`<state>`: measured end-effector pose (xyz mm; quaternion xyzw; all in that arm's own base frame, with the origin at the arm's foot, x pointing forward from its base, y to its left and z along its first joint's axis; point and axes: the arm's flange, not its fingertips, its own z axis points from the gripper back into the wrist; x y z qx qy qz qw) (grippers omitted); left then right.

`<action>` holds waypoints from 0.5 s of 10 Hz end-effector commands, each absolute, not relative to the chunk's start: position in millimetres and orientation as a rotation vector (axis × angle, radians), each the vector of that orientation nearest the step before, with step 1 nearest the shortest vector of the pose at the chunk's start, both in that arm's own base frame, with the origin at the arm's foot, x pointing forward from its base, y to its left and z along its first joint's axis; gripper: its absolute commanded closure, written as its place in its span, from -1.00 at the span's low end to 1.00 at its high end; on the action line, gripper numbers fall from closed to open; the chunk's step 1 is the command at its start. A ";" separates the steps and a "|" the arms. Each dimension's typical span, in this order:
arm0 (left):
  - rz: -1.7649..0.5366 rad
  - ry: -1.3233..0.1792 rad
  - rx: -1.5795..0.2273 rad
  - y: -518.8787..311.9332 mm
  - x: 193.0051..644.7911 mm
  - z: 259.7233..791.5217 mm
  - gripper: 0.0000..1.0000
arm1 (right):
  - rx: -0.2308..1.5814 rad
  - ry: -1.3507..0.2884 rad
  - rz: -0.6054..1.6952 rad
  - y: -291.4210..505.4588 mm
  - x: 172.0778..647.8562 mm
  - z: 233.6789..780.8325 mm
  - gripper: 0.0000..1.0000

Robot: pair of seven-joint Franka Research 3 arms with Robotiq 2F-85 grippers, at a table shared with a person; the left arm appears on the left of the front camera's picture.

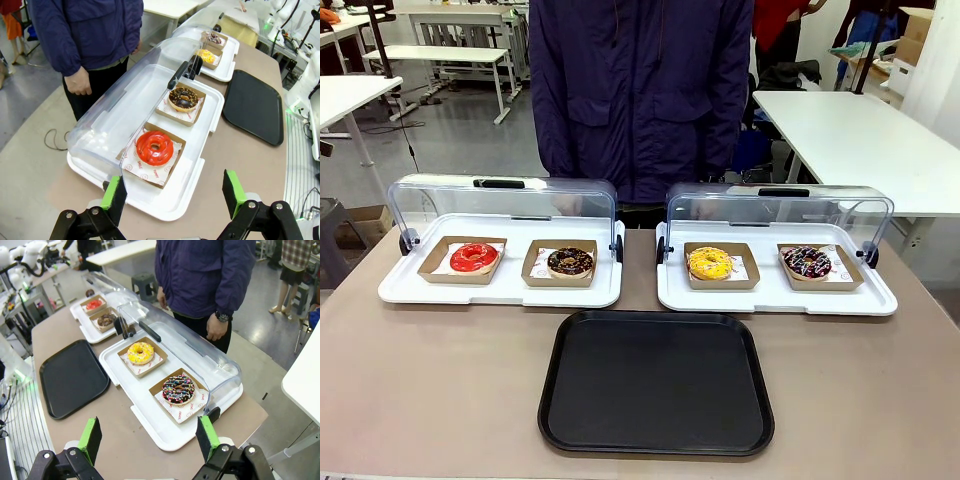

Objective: Move the first donut from the left to the tray.
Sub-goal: Pick up the Paper togo box containing the Donut indicated by the person and place it on the Handle tray.

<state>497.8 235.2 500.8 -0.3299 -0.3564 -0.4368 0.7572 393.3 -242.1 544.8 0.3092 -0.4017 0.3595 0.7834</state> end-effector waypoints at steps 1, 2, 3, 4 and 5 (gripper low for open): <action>-0.956 -0.774 -0.719 234.4 497.3 501.9 -1.00 | 0.671 -0.892 0.790 -242.5 394.3 545.7 -1.00; -0.956 -0.774 -0.719 234.4 497.3 501.9 -1.00 | 0.671 -0.892 0.790 -242.5 394.3 545.7 -1.00; -0.956 -0.774 -0.719 234.4 497.3 501.9 -1.00 | 0.671 -0.892 0.790 -242.5 394.3 545.7 -1.00; -0.956 -0.774 -0.719 234.4 497.3 501.9 -1.00 | 0.671 -0.892 0.790 -242.5 394.3 545.7 -1.00; -0.956 -0.774 -0.719 234.4 497.3 501.9 -1.00 | 0.671 -0.892 0.790 -242.5 394.3 545.7 -1.00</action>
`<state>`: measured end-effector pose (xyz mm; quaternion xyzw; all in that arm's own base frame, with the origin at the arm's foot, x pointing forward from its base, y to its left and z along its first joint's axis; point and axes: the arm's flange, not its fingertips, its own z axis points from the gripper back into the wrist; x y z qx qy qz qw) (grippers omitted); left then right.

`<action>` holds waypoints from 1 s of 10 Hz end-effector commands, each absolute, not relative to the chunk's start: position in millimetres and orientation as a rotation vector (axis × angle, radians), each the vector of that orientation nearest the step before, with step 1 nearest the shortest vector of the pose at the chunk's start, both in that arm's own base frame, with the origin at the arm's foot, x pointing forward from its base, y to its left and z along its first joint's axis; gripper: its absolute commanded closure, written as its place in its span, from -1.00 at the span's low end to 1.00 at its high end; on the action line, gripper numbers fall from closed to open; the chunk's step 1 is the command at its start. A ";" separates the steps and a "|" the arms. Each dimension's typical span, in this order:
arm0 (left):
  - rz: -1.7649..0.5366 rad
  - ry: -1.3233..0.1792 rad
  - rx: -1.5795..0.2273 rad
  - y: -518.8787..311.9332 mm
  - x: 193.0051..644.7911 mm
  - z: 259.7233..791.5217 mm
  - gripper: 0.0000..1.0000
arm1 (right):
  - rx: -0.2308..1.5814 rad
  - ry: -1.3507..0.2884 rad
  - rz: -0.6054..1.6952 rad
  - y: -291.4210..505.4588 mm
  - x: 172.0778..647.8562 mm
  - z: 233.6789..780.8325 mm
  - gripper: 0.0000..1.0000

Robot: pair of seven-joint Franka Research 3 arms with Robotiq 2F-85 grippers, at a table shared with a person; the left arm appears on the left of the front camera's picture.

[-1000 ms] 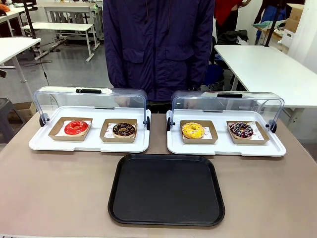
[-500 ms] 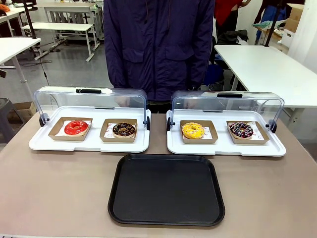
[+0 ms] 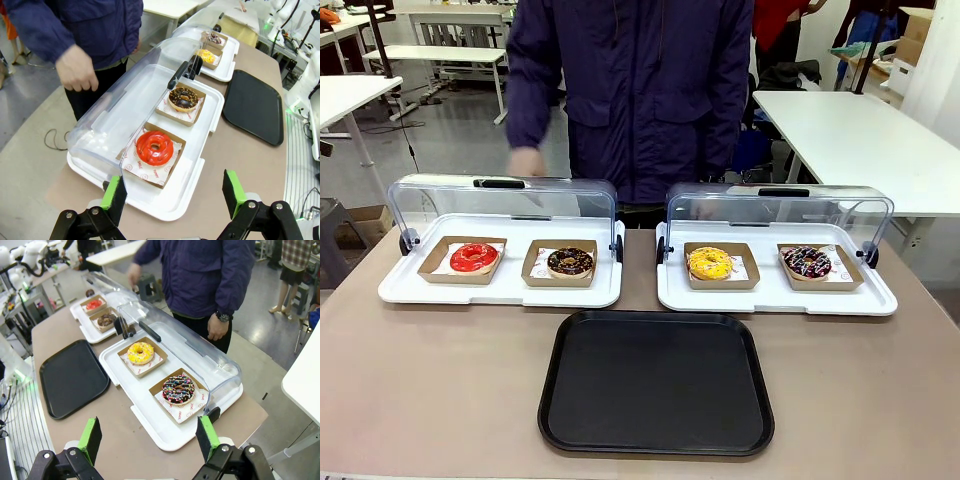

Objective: Move the first donut from the left to the tray.
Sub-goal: Pick up the Paper togo box containing the Donut indicated by the person and place it on the Handle tray.

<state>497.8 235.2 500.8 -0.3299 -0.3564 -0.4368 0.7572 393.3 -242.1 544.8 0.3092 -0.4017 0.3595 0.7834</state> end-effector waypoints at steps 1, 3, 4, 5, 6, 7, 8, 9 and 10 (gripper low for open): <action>-0.956 -0.774 -0.719 234.4 497.3 501.9 -1.00 | 0.671 -0.892 0.790 -242.5 394.3 545.7 -1.00; -0.956 -0.774 -0.719 234.4 497.3 501.9 -1.00 | 0.671 -0.892 0.790 -242.5 394.3 545.7 -1.00; -0.956 -0.774 -0.719 234.4 497.3 501.9 -1.00 | 0.671 -0.892 0.790 -242.5 394.3 545.7 -1.00; -0.956 -0.774 -0.719 234.4 497.3 501.9 -1.00 | 0.671 -0.892 0.790 -242.5 394.3 545.7 -1.00; -0.956 -0.774 -0.719 234.4 497.3 501.9 -1.00 | 0.671 -0.892 0.790 -242.5 394.3 545.7 -1.00; -0.956 -0.774 -0.719 234.4 497.3 501.9 -1.00 | 0.671 -0.892 0.790 -242.5 394.3 545.7 -1.00; -0.956 -0.774 -0.719 234.4 497.3 501.9 -1.00 | 0.671 -0.892 0.790 -242.5 394.3 545.7 -1.00; -0.956 -0.774 -0.719 234.4 497.3 501.9 -1.00 | 0.671 -0.892 0.790 -242.5 394.3 545.7 -1.00; -0.956 -0.774 -0.719 234.4 497.3 501.9 -1.00 | 0.671 -0.892 0.790 -242.5 394.3 545.7 -1.00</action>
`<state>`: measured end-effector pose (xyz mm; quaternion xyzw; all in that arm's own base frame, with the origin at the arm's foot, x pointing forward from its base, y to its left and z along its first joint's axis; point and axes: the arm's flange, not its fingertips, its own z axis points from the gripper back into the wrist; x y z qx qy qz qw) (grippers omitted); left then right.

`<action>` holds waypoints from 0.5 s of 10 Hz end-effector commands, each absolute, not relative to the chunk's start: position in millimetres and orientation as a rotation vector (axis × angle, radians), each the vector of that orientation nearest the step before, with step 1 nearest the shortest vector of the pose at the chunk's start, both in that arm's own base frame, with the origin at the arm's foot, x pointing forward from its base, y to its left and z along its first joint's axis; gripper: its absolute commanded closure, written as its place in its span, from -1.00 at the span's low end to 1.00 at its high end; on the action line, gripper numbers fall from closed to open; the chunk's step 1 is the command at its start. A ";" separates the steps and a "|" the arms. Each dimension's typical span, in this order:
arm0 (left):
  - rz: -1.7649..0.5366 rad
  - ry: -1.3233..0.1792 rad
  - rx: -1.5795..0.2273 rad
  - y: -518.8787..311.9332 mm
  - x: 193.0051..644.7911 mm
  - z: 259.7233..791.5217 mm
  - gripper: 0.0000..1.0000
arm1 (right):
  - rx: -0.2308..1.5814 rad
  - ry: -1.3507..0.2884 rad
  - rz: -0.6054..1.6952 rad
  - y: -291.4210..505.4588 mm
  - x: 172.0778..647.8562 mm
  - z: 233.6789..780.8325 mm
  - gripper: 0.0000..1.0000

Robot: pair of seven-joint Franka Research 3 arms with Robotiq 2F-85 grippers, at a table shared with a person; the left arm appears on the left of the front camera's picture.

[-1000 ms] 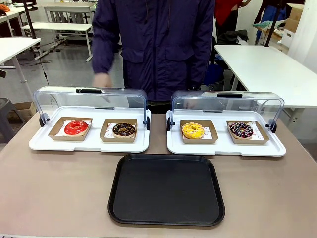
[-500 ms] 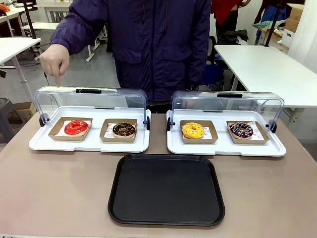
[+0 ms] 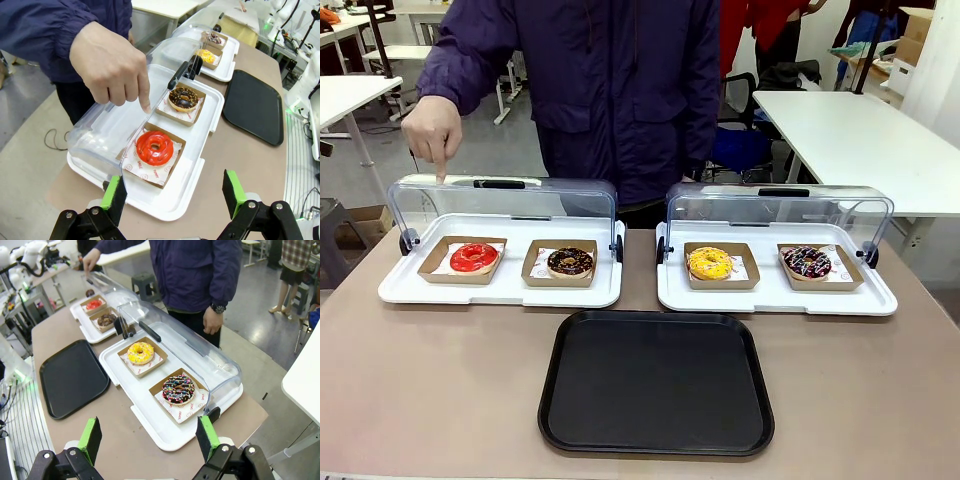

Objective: Move the first donut from the left to the tray.
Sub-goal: Pick up the Paper togo box containing the Donut indicated by the person and place it on the Handle tray.

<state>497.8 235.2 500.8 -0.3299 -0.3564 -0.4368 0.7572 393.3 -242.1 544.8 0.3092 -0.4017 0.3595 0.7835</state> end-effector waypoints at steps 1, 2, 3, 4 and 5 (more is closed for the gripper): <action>-0.956 -0.774 -0.719 234.4 497.3 501.9 -1.00 | 0.671 -0.892 0.790 -242.5 394.3 545.7 -1.00; -0.956 -0.774 -0.719 234.4 497.3 501.9 -1.00 | 0.671 -0.892 0.790 -242.5 394.3 545.7 -1.00; -0.956 -0.774 -0.719 234.4 497.3 501.9 -1.00 | 0.671 -0.892 0.790 -242.5 394.3 545.7 -1.00; -0.956 -0.774 -0.719 234.4 497.3 501.9 -1.00 | 0.671 -0.892 0.790 -242.5 394.3 545.7 -1.00; -0.956 -0.774 -0.719 234.4 497.3 501.9 -1.00 | 0.671 -0.892 0.790 -242.5 394.3 545.7 -1.00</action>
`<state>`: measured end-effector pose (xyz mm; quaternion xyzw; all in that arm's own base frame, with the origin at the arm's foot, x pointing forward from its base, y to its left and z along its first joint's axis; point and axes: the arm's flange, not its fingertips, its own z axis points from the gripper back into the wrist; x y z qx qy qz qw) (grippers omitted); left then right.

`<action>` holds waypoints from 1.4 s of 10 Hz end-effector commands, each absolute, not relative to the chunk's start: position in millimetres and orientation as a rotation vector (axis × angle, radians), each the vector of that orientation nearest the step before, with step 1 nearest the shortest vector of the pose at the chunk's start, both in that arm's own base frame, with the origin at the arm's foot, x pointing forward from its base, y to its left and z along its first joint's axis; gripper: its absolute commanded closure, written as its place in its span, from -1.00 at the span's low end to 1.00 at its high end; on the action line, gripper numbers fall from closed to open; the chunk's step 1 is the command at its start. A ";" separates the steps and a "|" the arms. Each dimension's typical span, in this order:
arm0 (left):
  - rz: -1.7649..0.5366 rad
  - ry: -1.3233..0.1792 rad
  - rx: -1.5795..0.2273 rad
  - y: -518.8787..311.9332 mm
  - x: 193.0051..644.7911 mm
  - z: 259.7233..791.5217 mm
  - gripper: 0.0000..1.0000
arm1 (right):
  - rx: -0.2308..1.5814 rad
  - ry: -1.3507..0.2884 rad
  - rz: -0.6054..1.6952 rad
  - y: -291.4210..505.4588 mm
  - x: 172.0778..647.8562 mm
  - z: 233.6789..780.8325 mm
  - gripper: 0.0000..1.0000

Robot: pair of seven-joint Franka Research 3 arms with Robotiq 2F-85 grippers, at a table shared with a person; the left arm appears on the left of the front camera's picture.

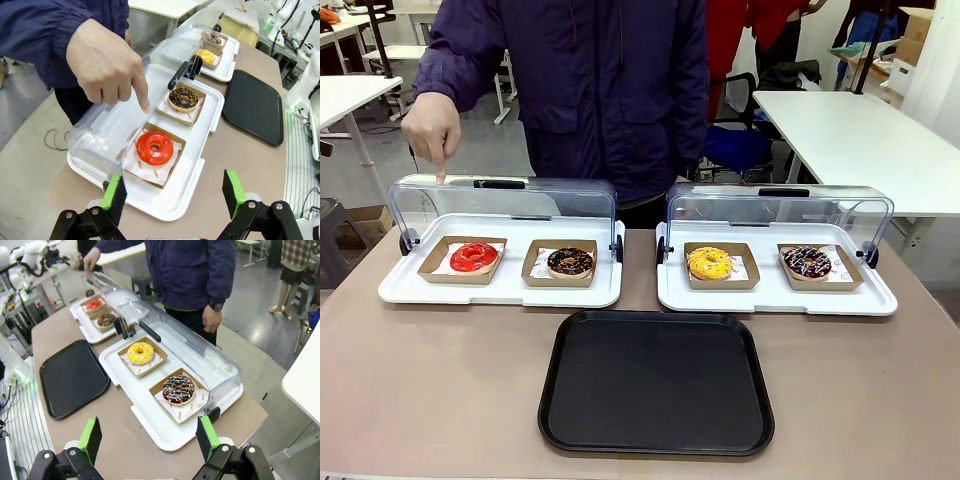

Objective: Move the first donut from the left to the tray.
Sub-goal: Pick up the Paper togo box containing the Donut indicated by the person and place it on the Handle tray.

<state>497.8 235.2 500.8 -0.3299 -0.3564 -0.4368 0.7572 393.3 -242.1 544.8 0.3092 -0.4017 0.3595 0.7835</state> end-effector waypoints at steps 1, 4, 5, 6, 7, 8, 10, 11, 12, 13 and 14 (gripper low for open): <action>-0.956 -0.774 -0.719 234.4 497.3 501.9 -1.00 | 0.671 -0.892 0.790 -242.5 394.3 545.7 -1.00; -1.031 -0.720 -0.699 227.5 495.2 502.2 -1.00 | 0.671 -0.892 0.790 -242.5 394.3 545.7 -1.00; -1.125 -0.653 -0.696 214.5 491.2 502.5 -1.00 | 0.671 -0.892 0.790 -242.5 394.3 545.7 -1.00; -1.236 -0.581 -0.675 199.3 481.9 504.7 -1.00 | 0.671 -0.892 0.790 -242.5 394.3 545.7 -1.00; -1.330 -0.528 -0.663 184.8 474.8 505.6 -1.00 | 0.671 -0.892 0.790 -242.5 394.3 545.7 -1.00; -1.417 -0.478 -0.633 169.9 466.4 503.7 -1.00 | 0.671 -0.892 0.790 -242.5 394.3 545.7 -1.00; -1.538 -0.424 -0.486 137.9 457.1 483.0 -1.00 | 0.671 -0.892 0.790 -242.5 394.3 545.7 -1.00; -1.561 -0.439 -0.398 123.0 452.3 467.6 -1.00 | 0.671 -0.892 0.790 -242.5 394.3 545.7 -1.00; -1.569 -0.458 -0.348 110.7 447.0 452.5 -1.00 | 0.671 -0.892 0.790 -242.5 394.3 545.7 -1.00; -1.559 -0.508 -0.295 100.0 445.4 436.6 -1.00 | 0.671 -0.892 0.790 -242.5 394.3 545.7 -1.00; -1.546 -0.535 -0.247 91.8 442.3 419.1 -1.00 | 0.671 -0.892 0.790 -242.5 394.3 545.7 -1.00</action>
